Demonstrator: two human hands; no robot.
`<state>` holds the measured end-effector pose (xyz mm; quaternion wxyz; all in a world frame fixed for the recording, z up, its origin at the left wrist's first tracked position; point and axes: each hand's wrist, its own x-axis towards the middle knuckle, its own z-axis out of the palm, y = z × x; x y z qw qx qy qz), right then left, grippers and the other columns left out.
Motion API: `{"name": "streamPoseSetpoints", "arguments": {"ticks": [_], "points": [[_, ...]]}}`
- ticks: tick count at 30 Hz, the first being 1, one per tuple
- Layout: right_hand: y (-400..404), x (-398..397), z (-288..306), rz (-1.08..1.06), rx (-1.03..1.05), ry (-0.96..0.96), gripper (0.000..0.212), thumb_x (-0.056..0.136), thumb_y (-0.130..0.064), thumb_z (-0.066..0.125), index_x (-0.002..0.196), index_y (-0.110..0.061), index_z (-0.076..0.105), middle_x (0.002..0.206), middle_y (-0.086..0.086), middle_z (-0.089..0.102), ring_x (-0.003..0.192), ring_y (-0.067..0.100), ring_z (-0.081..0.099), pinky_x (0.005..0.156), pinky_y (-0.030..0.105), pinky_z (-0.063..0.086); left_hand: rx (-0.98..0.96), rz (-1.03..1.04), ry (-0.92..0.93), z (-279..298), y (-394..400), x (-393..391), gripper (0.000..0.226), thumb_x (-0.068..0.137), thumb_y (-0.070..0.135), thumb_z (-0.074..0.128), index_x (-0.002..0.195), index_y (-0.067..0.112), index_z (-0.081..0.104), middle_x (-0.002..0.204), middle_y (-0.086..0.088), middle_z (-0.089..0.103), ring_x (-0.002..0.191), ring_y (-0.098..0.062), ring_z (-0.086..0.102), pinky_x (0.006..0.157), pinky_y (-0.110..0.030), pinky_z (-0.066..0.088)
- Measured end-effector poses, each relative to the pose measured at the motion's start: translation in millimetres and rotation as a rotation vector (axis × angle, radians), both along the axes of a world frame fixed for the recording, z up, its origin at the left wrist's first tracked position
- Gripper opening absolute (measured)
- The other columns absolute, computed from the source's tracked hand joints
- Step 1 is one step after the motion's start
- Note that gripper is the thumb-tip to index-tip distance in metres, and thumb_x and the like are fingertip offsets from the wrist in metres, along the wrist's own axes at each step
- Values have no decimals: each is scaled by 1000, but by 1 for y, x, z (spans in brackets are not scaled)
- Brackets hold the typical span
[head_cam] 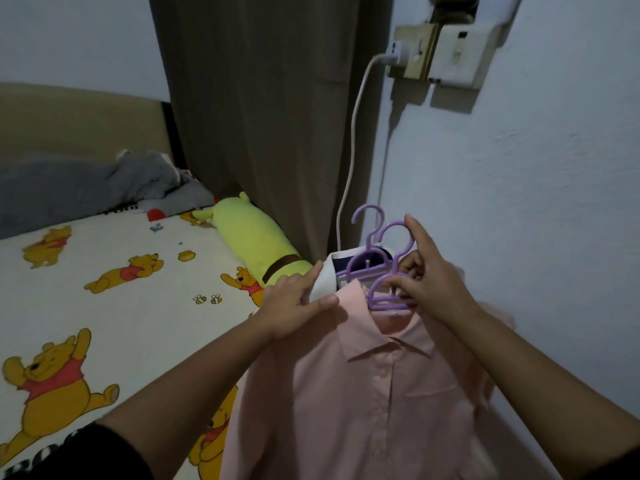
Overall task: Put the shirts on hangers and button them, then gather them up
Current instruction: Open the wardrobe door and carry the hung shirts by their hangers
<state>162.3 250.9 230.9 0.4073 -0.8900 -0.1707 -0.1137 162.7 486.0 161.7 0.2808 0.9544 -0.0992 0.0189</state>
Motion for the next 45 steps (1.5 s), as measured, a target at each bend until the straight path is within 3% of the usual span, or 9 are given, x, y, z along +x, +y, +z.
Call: {"name": "streamPoseSetpoints", "arguments": {"ticks": [5,8,13,15,18,20,26,38,45], "points": [[-13,-8,33,-169,-45,-151,89,79,-21,74,146,-38,17,96,2,64,84,15,62,73,18,46,-31,-126,-178,44,-16,-7,110,57,87,37,151,35,16,136,3,52,113,-15,48,93,-33,39],[-21,-18,49,-200,17,-163,90,79,-19,74,146,-39,17,95,2,66,79,10,61,65,9,41,-116,-155,-317,63,-24,-7,98,66,77,52,149,34,26,143,7,48,122,-16,52,95,-29,44],[-41,-44,84,-292,80,-333,90,73,-19,80,142,-38,24,125,1,45,96,8,57,77,7,44,-184,-176,-523,102,-47,-3,75,80,51,69,144,40,32,99,12,58,92,-16,61,69,-22,38],[-51,-57,100,-303,120,-338,91,75,-21,78,137,-48,18,133,-5,43,102,10,59,81,15,48,-215,-250,-565,119,-60,-1,72,81,49,69,140,48,29,91,18,54,84,-13,58,67,-20,40],[-69,-79,120,-357,134,-326,90,81,-17,72,142,-47,13,104,-6,62,76,-3,63,63,0,42,-252,-359,-653,139,-84,3,64,80,60,62,135,57,30,106,16,64,89,-8,61,74,-21,46],[-83,-92,130,-417,145,-355,91,82,-17,72,144,-47,13,93,-4,65,73,-5,63,59,1,41,-243,-447,-751,149,-103,5,59,81,62,53,137,54,36,117,14,64,93,-8,62,76,-22,47],[-124,-142,152,-571,125,-413,91,82,-18,72,145,-47,11,80,-4,64,69,3,63,61,9,46,-118,-716,-970,173,-163,0,49,95,61,29,141,42,36,102,4,60,77,-17,60,60,-29,51],[-208,-321,189,-945,-49,-549,89,83,-24,71,147,-43,12,80,5,61,69,9,61,59,7,42,-309,-993,-1027,219,-304,-137,53,88,60,38,136,39,49,103,1,63,82,-20,62,61,-25,46],[-241,-466,206,-1125,-182,-560,90,85,-25,69,147,-41,6,99,4,61,72,13,63,57,9,48,-481,-1143,-948,230,-389,-255,50,84,61,36,133,49,35,88,9,52,74,-12,55,61,-23,39]]}}
